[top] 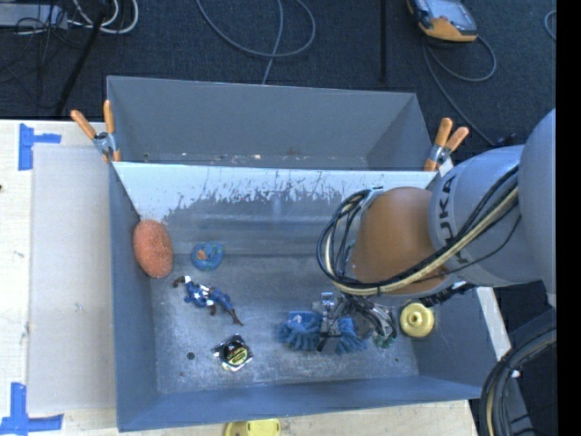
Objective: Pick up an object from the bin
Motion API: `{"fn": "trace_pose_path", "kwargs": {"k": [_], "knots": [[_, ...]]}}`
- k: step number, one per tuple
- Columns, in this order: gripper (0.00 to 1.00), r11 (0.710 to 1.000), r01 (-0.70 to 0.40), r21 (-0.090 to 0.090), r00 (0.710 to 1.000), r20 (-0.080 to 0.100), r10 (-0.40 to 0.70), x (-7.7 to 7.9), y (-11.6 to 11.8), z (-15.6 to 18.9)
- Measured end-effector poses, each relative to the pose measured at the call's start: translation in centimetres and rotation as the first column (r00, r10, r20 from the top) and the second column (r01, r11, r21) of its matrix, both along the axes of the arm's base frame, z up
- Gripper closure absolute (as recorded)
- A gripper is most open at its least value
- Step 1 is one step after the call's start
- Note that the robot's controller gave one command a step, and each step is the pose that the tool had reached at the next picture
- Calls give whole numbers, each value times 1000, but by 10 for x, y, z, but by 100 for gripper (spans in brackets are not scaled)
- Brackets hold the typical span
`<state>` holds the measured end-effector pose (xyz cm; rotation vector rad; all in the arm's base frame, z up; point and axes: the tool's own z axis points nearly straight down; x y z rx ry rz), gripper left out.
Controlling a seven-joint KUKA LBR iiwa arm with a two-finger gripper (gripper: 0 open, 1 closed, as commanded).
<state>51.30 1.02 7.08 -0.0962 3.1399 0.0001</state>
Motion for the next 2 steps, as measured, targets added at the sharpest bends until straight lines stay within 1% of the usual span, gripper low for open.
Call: {"fn": "trace_pose_path", "kwargs": {"k": [1, 2], "knots": [[100, 1000, 2, -1, 1000, -1, -2, -11, 15, -1], [100, 1000, -13, 0, 1000, 0, 13, -2, -4, -1]]}}
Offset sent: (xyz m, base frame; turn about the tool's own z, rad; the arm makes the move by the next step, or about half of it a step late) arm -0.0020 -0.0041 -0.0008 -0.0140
